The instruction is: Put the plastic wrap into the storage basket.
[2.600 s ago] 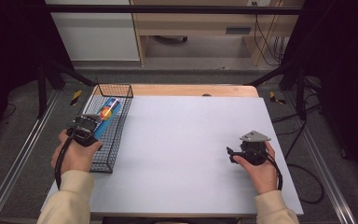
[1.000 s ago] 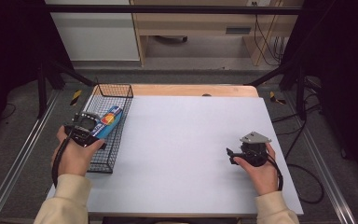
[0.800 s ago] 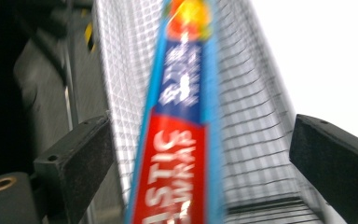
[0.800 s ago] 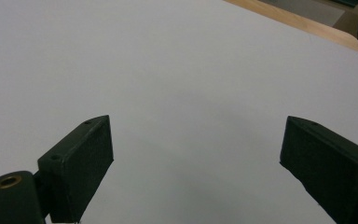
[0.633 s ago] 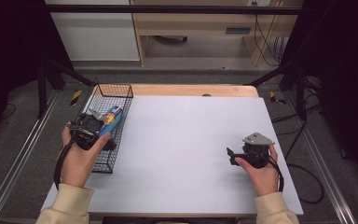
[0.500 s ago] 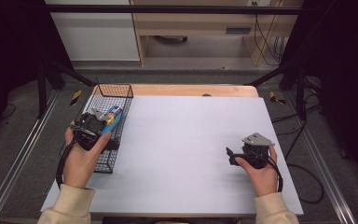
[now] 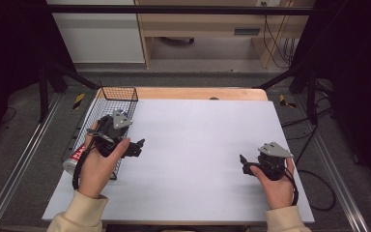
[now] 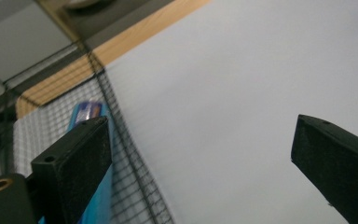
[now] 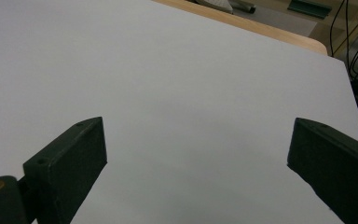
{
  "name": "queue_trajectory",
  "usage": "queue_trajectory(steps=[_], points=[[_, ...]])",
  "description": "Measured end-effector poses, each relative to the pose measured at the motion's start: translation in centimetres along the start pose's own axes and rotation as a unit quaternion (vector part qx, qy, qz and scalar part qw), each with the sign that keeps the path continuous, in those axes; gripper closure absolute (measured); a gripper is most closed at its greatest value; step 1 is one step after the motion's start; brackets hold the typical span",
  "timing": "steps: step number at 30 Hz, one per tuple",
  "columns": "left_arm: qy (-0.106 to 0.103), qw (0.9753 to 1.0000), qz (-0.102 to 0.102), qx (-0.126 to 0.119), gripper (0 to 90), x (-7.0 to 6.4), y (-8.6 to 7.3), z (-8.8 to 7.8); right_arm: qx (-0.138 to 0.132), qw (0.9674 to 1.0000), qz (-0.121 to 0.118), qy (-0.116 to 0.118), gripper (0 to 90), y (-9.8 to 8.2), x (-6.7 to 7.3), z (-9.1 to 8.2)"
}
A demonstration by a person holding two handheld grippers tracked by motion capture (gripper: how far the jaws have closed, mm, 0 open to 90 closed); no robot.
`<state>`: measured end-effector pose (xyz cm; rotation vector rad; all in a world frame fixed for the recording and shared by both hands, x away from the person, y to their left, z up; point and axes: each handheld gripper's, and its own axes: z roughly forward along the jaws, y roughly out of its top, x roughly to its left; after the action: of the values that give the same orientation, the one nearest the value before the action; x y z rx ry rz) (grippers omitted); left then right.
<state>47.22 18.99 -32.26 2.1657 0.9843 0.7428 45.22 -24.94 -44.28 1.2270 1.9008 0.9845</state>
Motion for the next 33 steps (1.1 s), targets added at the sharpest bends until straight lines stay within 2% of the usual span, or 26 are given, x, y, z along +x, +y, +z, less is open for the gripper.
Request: queue_trajectory(steps=[3, 7, 13, 15, 20, 23, 31, 33], points=[[-0.014, 0.9997, 0.001, -0.018, 5.2, -0.2, 0.2, 0.4, -0.001, 1.0, 0.006, -0.004, 5.0, -0.3, -0.1, -0.5], [-0.037, 0.9989, 0.008, -0.029, 5.2, -0.6, 0.5, 0.9, -0.002, 0.9999, 0.011, -0.004, 4.9, -0.6, -0.2, -1.0], [-0.054, 0.9969, 0.027, -0.05, 4.9, -1.5, 0.9, 1.7, -0.005, 0.9999, 0.011, -0.006, 4.8, -1.0, -0.1, -1.5], [-0.068, 0.9956, 0.025, -0.058, 4.9, -2.0, 1.1, 1.8, -0.006, 0.9999, 0.01, -0.007, 4.7, -1.1, -0.2, -1.6], [-0.094, 0.9919, 0.036, -0.077, 4.9, -3.2, 1.8, 2.1, -0.005, 0.9998, 0.017, -0.012, 4.6, -1.3, -0.5, -2.0], [-0.118, 0.988, 0.042, -0.09, 4.9, -4.0, 2.2, 2.5, -0.005, 0.9997, 0.019, -0.013, 4.5, -1.4, -0.7, -2.1], [-0.164, 0.9799, 0.06, -0.097, 4.8, -6.0, 2.5, 3.6, -0.005, 0.9996, 0.021, -0.016, 4.5, -1.6, -1.0, -2.4], [-0.167, 0.9789, 0.067, -0.096, 4.7, -6.5, 2.5, 3.9, -0.005, 0.9996, 0.022, -0.016, 4.5, -1.7, -1.1, -2.5]])
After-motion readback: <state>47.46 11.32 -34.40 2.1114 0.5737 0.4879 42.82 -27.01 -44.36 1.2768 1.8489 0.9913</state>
